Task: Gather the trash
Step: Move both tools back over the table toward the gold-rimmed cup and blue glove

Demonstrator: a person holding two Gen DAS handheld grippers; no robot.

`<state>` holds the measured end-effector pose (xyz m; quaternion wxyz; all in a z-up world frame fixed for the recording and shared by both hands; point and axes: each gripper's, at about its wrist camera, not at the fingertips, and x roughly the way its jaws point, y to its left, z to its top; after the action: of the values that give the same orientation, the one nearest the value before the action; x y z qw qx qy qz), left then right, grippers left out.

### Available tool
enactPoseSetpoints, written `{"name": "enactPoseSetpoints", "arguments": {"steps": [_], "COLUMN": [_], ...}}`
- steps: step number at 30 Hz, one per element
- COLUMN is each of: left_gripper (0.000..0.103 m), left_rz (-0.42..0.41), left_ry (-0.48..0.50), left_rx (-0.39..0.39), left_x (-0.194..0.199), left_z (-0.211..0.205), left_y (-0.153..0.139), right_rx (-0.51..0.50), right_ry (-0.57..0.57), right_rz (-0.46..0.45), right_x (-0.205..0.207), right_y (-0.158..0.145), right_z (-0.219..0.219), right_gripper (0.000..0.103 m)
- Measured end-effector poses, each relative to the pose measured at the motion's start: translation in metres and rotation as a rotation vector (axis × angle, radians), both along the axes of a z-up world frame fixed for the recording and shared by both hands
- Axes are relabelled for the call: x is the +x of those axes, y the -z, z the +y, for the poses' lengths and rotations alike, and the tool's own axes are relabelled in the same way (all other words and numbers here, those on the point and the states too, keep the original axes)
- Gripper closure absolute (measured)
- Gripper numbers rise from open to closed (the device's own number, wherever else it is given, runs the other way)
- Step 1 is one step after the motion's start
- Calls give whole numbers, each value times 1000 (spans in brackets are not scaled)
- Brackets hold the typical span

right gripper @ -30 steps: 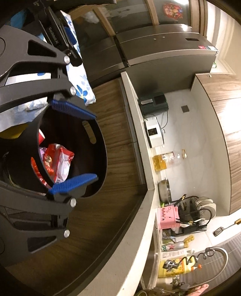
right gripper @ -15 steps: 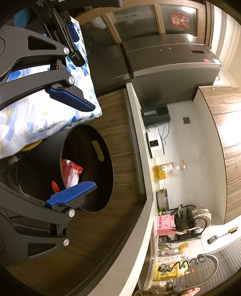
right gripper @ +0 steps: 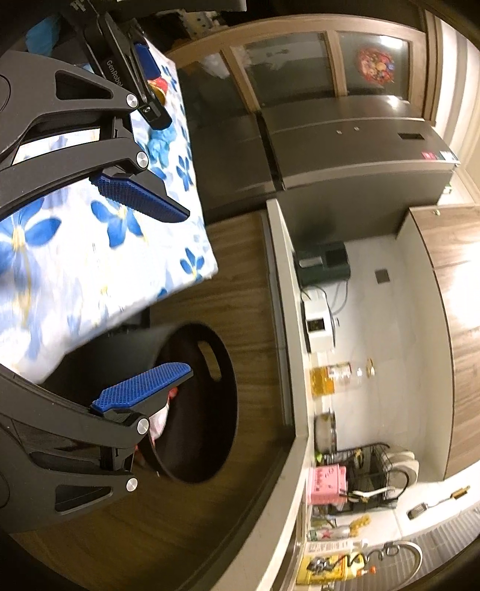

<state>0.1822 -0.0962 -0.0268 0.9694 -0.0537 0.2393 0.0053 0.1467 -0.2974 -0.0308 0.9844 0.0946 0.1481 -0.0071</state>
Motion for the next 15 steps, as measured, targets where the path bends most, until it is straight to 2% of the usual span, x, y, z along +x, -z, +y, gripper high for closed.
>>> {"name": "enactPoseSetpoints", "arguments": {"steps": [15], "left_gripper": [6], "left_rz": [48], "left_ry": [-247], "left_rx": [1], "left_x": [16], "left_z": [108], "left_y": [28], "right_rx": [-4], "right_ry": [-164], "right_rz": [38], "right_x": [54], "right_y": [22], "right_z": [93], "right_gripper": [26]}}
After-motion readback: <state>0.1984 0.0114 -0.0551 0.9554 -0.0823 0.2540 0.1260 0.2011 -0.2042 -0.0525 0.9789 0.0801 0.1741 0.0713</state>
